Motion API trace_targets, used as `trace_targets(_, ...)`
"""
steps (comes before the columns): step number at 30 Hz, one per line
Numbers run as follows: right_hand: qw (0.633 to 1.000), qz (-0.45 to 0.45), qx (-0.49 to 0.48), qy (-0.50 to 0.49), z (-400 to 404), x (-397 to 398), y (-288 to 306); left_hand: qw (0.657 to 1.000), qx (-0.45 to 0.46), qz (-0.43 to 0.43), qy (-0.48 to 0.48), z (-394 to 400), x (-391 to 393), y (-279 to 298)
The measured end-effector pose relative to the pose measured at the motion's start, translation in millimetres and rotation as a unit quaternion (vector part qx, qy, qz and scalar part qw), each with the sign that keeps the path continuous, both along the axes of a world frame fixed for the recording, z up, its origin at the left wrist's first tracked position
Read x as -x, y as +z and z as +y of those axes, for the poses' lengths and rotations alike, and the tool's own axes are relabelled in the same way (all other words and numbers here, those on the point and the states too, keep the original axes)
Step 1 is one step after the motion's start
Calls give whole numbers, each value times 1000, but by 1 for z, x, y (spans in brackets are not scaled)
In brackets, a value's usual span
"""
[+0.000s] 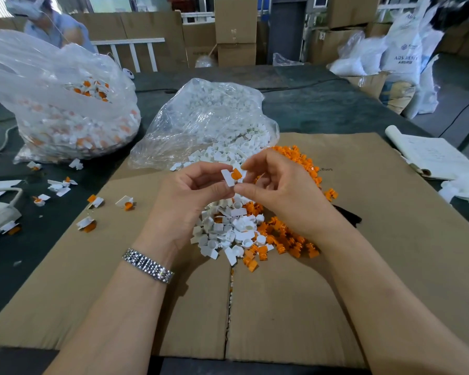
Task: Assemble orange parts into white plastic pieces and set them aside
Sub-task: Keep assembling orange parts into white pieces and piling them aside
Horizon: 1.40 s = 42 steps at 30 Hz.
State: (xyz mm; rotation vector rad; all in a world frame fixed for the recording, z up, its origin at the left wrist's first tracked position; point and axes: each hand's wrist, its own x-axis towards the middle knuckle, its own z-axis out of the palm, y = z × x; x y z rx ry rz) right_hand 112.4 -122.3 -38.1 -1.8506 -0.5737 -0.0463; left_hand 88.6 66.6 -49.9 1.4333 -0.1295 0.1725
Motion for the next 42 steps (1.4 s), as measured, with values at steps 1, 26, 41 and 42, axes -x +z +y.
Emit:
trace_targets(1, 1000, -10, 2, 9, -2, -1, 1, 1000, 9, 2, -8, 0, 0, 0)
trace_targets(26, 978, -186, 71, -59, 4, 5, -2, 993, 85, 76, -37, 4, -5, -1)
trace_targets(41, 860, 44, 442, -250, -35, -9, -6, 989, 81, 121, 31, 7, -6, -2)
trace_targets(42, 861, 33, 442, -248, -33, -9, -7, 988, 85, 121, 34, 7, -6, -1)
